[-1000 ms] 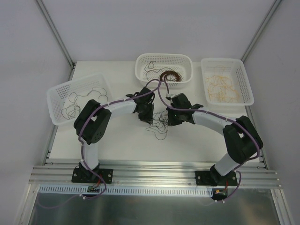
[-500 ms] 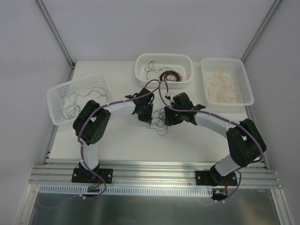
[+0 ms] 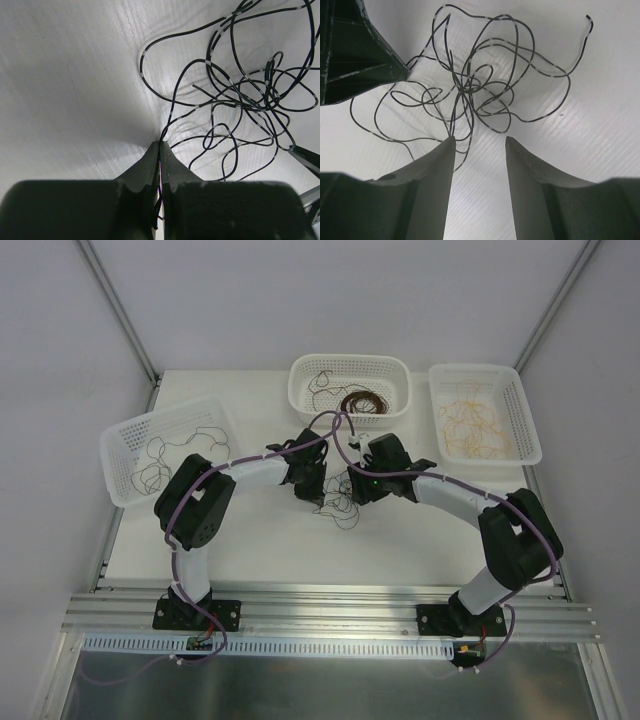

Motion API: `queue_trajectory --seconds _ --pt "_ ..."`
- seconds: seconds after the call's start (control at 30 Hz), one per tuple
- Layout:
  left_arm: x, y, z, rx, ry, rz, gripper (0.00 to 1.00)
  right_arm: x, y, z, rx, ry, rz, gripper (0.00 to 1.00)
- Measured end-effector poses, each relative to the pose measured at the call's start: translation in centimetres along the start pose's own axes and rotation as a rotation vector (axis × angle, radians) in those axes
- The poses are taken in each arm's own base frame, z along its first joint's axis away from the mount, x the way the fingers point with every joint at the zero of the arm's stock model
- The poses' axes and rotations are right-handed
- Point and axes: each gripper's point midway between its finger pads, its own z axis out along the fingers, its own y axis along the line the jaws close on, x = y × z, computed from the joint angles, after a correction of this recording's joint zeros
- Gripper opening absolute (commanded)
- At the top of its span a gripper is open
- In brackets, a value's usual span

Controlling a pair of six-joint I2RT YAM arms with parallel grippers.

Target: Untangle the cables

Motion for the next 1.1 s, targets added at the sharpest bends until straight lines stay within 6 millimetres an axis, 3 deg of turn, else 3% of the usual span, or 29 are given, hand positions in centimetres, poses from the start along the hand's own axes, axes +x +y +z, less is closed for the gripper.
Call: queue_trajectory --seconds 0.3,0.6,0.7,0.83,1.1 --pt "0.4 -0.1 -0.1 0.014 0.012 -0.001 0.0 0.1 -0.2 2.2 -0.022 0.028 -0.05 0.41" --pt "1.0 0.1 -0.4 0.01 0.017 -0.002 0.0 -0.1 -0.4 2.8 -0.027 0.021 -0.058 0.01" --pt "1.2 0.6 -0.6 -0.003 0.012 -0.004 0.0 -0.2 -0.4 2.2 -0.022 0.017 -0.056 0.01" --pt "1.4 1.5 -1.0 -0.02 0.007 -0.024 0.0 -1.1 -0.8 -0.8 -0.012 -0.025 -0.037 0.01" --pt "0.8 6.0 -2.5 -0.079 -0.029 -0.152 0.0 -4.9 -2.9 -11.3 0.016 -0.242 0.097 0.01"
